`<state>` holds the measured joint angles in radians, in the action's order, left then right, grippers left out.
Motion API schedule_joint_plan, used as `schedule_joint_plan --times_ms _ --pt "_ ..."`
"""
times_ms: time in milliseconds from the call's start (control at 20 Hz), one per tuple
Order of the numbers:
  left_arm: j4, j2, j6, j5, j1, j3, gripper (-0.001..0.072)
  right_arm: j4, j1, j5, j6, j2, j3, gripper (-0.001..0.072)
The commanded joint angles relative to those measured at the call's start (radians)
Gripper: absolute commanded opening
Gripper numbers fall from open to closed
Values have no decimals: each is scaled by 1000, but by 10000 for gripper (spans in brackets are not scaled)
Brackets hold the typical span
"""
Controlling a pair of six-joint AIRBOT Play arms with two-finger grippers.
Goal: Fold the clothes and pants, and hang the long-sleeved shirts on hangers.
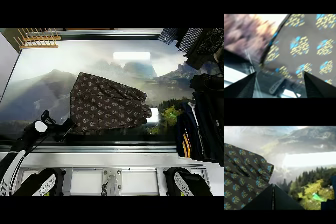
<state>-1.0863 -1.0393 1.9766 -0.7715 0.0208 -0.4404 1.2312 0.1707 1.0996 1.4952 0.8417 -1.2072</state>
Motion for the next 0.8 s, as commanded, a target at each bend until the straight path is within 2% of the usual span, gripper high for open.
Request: schedule_joint_plan --times_ms 0,50,100,150,200,300,400,450,500,550,600,750 --pt "11 -94 2 62 -57 -66 623 -5 0 1 0 1 0 18" --pt "5 -128 2 64 -72 -87 621 -5 1 2 0 1 0 18" --pt "5 -157 1 64 -76 -102 475 -5 1 6 0 1 0 19" --pt "6 -180 1 64 -75 -113 277 -2 1 15 0 1 1 18" --pt "5 -199 1 63 -75 -121 168 3 1 24 0 1 1 19" --pt "5 -205 -31 61 -75 -133 4 17 1 53 0 3 10 18" --pt "5 -170 -77 64 -75 -135 3 24 1 71 10 2 71 18" --pt "5 -146 -102 58 -75 -135 4 23 1 76 50 3 123 21" --pt "5 -126 -123 48 -75 -135 4 15 0 76 97 9 192 120" --pt "5 -105 -143 37 -75 -135 3 -10 0 74 119 21 263 414" --pt "5 -86 -157 28 -75 -135 4 -53 0 57 117 40 343 648" --pt "5 -48 -176 23 -75 -135 4 -243 0 -135 98 114 578 648"
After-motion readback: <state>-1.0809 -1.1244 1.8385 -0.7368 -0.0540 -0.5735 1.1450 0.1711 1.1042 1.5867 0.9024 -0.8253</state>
